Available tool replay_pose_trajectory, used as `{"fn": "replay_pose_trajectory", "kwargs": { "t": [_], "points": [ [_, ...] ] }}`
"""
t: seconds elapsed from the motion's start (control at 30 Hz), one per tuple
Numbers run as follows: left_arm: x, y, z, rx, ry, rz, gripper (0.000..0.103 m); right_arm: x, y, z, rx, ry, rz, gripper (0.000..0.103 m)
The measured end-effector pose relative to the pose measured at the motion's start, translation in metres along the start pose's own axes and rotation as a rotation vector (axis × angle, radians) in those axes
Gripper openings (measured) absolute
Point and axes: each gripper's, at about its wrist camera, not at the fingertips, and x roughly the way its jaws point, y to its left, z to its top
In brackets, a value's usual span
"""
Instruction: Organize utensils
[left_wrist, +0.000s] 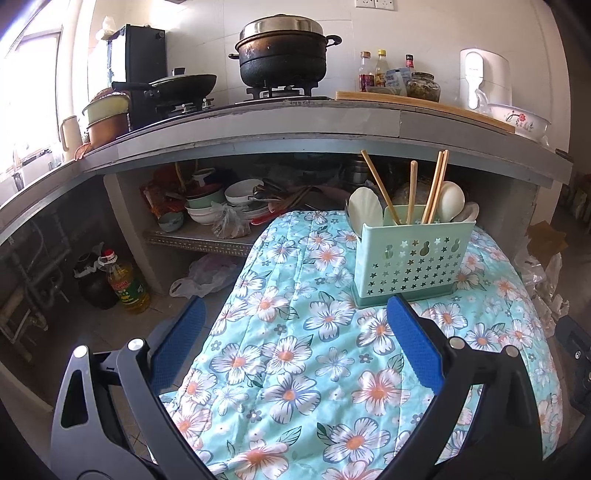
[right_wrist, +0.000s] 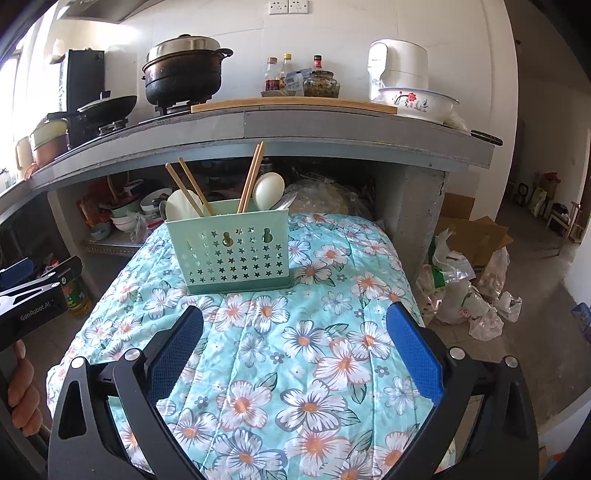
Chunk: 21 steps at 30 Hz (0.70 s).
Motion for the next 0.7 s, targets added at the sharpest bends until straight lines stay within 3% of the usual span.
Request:
{"fn": "replay_pose_trajectory", "kwargs": {
  "t": [0.3, 0.7],
  "points": [
    [0.0, 0.003, -0.006, 0.026, 0.015, 0.007, 0.095, -0.001, -0.008, 0.0, 0.004, 0.0, -0.023, 0.097],
    [0.006, 0.026, -0.014, 0.018, 0.03, 0.071, 0.095, -0.003, -0.019, 0.003, 0.015, -0.009, -0.051, 0.097]
  ]
}}
